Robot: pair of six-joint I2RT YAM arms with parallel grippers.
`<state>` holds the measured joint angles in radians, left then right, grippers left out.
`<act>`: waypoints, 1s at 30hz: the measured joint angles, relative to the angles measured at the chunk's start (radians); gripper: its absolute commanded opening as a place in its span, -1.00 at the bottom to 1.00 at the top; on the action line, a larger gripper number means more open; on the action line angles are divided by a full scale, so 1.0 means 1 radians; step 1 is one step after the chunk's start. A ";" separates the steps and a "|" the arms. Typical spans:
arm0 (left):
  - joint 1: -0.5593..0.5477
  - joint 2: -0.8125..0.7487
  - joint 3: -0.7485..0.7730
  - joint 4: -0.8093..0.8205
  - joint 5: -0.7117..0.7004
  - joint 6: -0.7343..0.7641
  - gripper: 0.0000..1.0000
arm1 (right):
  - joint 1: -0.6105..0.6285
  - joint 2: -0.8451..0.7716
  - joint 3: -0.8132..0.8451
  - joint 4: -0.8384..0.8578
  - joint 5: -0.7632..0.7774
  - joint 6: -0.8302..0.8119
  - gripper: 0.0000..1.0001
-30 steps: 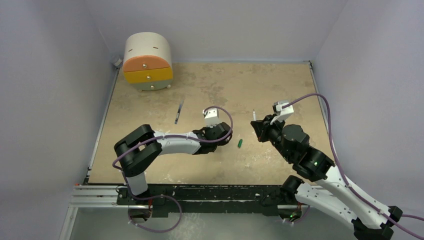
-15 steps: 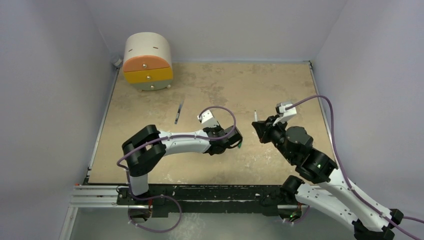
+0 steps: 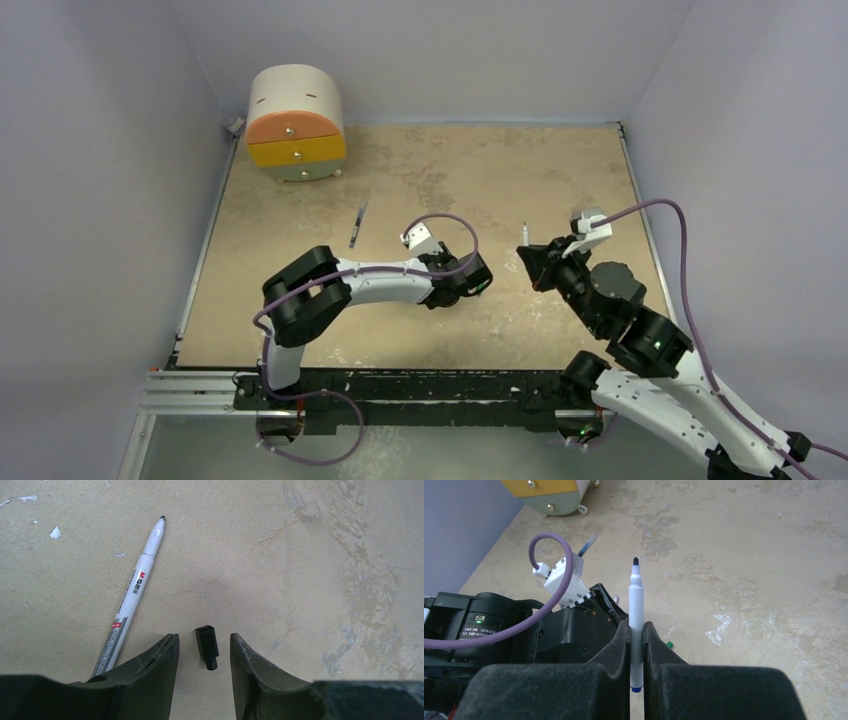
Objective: Insert the pens into the pen caps
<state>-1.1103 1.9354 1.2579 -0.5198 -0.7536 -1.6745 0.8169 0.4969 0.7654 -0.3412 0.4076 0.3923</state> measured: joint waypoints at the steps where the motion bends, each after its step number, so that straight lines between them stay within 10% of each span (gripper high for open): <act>1: 0.000 0.002 0.005 -0.001 0.000 -0.002 -0.17 | 0.000 -0.003 0.000 -0.004 0.002 0.000 -1.00; 15: 0.003 0.070 0.071 -0.024 0.026 -0.002 -0.26 | 0.000 -0.048 0.002 -0.042 0.028 -0.001 -1.00; 30: 0.004 0.100 0.105 -0.045 0.021 0.012 -0.91 | 0.000 -0.065 0.004 -0.059 0.047 -0.011 -1.00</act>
<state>-1.1065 2.0350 1.3624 -0.5648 -0.7330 -1.6623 0.8169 0.4320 0.7692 -0.4000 0.4545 0.3813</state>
